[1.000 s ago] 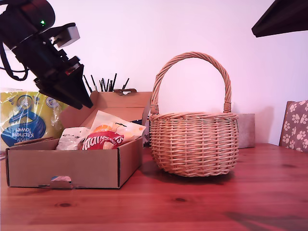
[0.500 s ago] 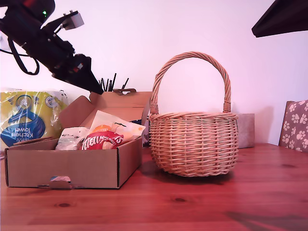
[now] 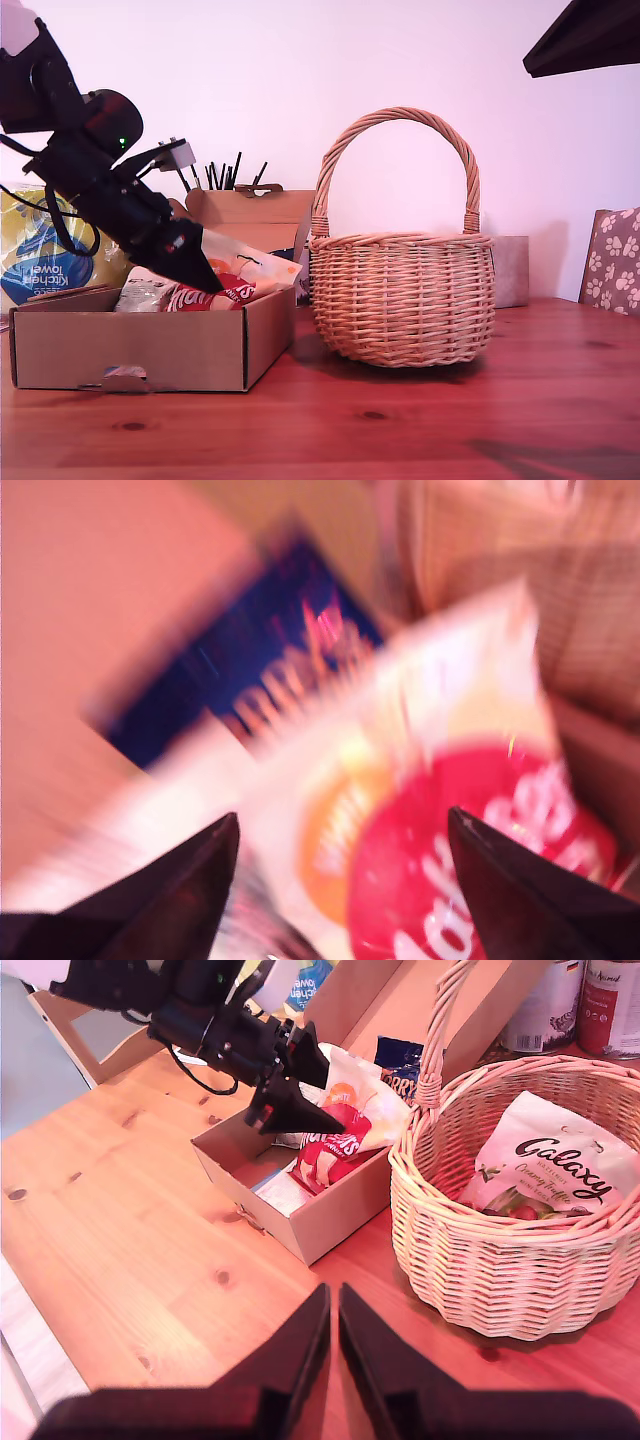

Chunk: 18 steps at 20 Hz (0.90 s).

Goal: Move the bags of Easter eggs from the cardboard box on the left into the woven basket on the right side.

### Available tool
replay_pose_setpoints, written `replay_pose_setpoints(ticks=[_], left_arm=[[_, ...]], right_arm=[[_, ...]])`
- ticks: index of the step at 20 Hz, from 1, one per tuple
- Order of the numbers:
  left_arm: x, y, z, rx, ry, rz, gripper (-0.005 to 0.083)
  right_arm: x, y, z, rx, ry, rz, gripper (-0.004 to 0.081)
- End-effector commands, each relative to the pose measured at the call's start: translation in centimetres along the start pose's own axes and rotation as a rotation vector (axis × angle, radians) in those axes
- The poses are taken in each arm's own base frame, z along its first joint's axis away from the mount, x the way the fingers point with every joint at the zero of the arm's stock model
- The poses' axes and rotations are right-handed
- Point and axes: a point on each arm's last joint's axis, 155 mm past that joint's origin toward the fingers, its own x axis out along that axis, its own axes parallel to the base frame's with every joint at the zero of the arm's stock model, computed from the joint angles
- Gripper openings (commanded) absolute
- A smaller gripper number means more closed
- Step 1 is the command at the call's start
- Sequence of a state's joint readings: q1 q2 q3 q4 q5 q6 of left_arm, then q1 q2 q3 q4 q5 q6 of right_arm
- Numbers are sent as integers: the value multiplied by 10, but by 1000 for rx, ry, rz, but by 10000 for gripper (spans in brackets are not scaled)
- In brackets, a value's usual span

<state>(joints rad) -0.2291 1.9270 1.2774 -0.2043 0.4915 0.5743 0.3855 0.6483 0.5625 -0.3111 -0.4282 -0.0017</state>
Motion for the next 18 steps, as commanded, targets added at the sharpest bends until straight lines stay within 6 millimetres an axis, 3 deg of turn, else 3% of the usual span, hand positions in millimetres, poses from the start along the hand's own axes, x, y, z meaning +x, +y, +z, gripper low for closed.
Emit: replay_pose_setpoints(ticks=[1, 4, 7, 12, 18], left_arm=[[3, -9, 2, 0, -10, -46, 604], [2, -32, 8, -13, -27, -143, 604], [2, -52, -8, -52, 43, -209, 604], [-2, -68, -30, -60, 127, -267, 603], [16, -78, -58, -96, 193, -315, 603]], right_arm=[[1, -3, -4, 6, 4, -7, -5], [1, -5, -4, 6, 5, -22, -5], [1, -7, -4, 6, 4, -33, -5], [1, -10, -4, 6, 4, -46, -5], [1, -12, -4, 5, 4, -56, -6]])
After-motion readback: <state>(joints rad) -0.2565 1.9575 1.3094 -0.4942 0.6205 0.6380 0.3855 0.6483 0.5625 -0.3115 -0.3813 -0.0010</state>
